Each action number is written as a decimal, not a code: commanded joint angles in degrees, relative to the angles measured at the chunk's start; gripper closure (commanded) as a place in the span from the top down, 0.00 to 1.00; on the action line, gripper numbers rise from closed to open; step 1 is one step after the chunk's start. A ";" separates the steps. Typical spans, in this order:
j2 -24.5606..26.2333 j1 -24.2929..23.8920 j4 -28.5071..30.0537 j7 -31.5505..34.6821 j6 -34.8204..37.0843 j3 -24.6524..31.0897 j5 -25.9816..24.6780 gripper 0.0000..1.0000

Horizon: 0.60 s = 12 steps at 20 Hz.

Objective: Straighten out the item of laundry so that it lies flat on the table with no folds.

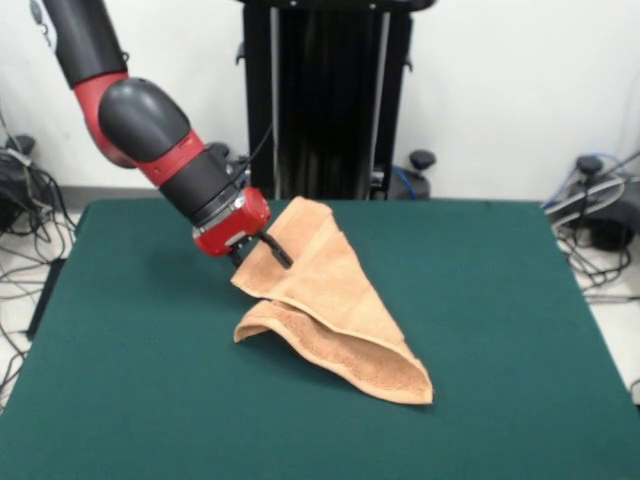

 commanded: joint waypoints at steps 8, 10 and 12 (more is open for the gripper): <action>1.44 2.30 -10.77 -6.93 7.89 5.51 -1.45 1.00; 1.58 2.40 -11.17 -7.17 8.29 5.70 -1.53 1.00; 1.79 2.46 -11.55 -7.33 8.39 5.80 -1.83 1.00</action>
